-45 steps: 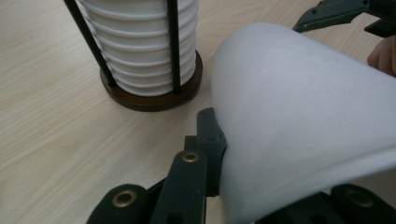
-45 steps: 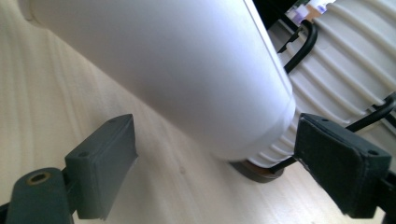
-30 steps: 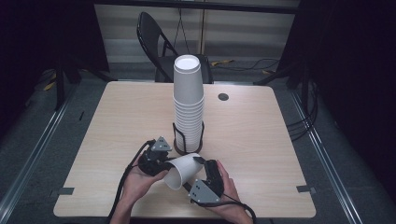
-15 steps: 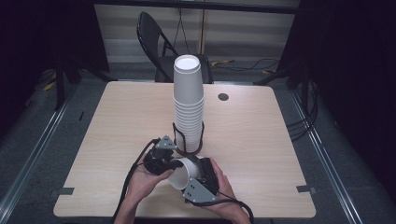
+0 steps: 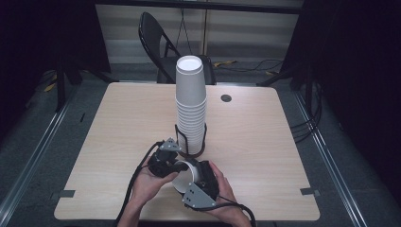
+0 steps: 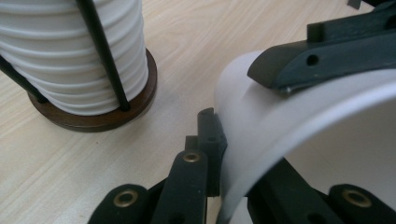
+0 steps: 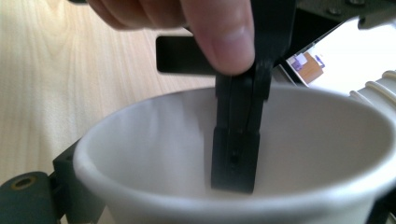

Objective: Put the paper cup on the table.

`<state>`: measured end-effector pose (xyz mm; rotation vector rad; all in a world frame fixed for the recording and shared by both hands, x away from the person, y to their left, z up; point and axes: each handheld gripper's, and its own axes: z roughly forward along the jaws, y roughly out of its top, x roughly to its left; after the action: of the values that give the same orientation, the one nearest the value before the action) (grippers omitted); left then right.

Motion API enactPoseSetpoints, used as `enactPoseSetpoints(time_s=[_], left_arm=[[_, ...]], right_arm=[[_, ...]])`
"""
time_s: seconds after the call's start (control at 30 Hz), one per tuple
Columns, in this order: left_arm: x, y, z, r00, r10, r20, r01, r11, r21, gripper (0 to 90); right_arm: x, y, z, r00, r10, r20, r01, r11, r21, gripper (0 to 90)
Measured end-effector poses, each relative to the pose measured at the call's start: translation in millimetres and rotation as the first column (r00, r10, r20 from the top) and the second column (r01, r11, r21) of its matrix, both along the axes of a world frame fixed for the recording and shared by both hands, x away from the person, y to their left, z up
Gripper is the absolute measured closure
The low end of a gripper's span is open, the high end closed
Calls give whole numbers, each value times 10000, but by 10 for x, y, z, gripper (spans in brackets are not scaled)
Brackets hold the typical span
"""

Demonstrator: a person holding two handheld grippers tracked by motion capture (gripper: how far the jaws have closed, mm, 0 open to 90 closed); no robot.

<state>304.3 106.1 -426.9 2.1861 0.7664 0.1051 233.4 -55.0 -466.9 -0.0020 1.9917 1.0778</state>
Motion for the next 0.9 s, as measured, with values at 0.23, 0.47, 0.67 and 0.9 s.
enactPoseSetpoints(time_s=[0.23,0.47,0.67,0.9], left_arm=[[4,-5,1,9998,146,99,-148,9998,123,872],[-3,14,-19,9993,247,272,-233,9985,-495,868],[-16,22,-30,9968,251,754,-204,9978,-634,781],[-39,54,-48,9856,795,1495,-673,9941,-848,528]], right_arm=[[15,-8,15,9997,-103,-212,105,9999,107,101],[34,-54,53,9981,-58,-606,95,9980,622,113],[53,-91,64,9965,-47,-835,127,9954,952,114],[82,-122,47,9927,-315,-1167,448,9925,1133,115]])
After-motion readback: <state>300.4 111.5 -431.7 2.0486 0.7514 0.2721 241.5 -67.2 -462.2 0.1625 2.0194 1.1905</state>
